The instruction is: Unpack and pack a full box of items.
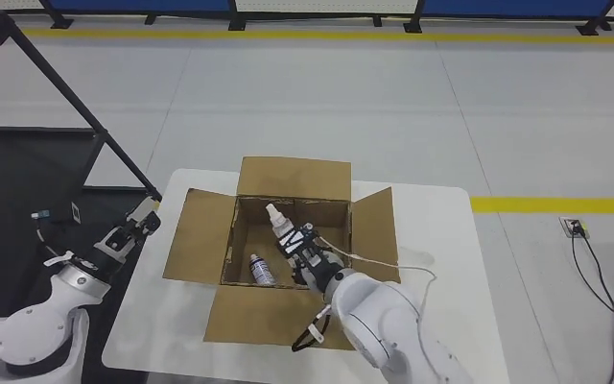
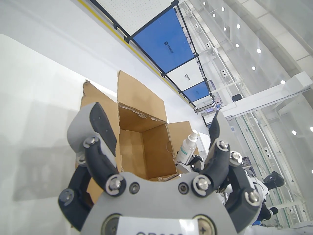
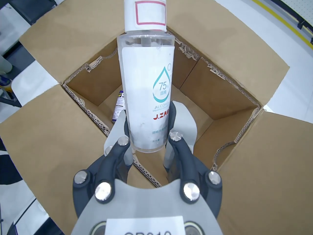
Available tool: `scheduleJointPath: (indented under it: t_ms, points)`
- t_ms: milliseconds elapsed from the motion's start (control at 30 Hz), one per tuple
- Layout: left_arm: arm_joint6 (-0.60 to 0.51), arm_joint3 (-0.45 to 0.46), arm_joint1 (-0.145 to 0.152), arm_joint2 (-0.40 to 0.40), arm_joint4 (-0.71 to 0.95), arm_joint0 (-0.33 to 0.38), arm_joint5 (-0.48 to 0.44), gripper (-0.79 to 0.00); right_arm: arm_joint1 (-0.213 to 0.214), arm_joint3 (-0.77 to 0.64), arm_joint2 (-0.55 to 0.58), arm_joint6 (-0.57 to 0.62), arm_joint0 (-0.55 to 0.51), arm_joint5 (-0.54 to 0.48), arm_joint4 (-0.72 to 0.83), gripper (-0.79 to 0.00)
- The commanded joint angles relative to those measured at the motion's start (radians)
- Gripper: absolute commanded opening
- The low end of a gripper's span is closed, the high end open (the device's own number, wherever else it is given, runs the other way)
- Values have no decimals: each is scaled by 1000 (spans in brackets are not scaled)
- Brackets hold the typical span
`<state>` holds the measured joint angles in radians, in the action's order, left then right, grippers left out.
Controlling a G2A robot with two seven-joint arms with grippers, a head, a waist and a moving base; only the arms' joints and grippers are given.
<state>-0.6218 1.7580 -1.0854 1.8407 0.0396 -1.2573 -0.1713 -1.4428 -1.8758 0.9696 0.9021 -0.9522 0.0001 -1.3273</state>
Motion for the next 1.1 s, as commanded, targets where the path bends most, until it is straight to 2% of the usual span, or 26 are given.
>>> scheduleJointPath:
  t_ms: [0, 233, 333, 500, 600, 700, 933, 1067]
  points:
    - [2, 7, 1, 1, 1, -2, 4, 0, 8, -85, 52, -9, -49, 12, -1, -785]
    - [-42, -1, 8, -28, 19, 37, 10, 0, 47, -469, 310, -76, -401, 73, -23, -785]
    - [-56, -2, 10, -49, 14, 54, 6, 0, 53, -474, 437, -131, -512, 114, 18, -785]
    - [-61, -9, 13, -69, 8, 78, 9, 0, 61, -437, 642, -56, -648, 150, 169, -785]
    - [-64, -15, 16, -76, 6, 89, 12, 0, 66, -322, 718, 2, -649, 160, 228, -785]
    - [-68, -18, 18, -84, 0, 97, 15, 0, 74, -197, 743, 100, -606, 154, 219, -785]
    - [-61, -16, 22, -104, -14, 104, 22, 0, 87, 5, 684, 302, -433, 189, 79, -785]
    - [-53, -14, 24, -108, -17, 99, 24, 0, 90, 54, 658, 348, -377, 204, 36, -785]
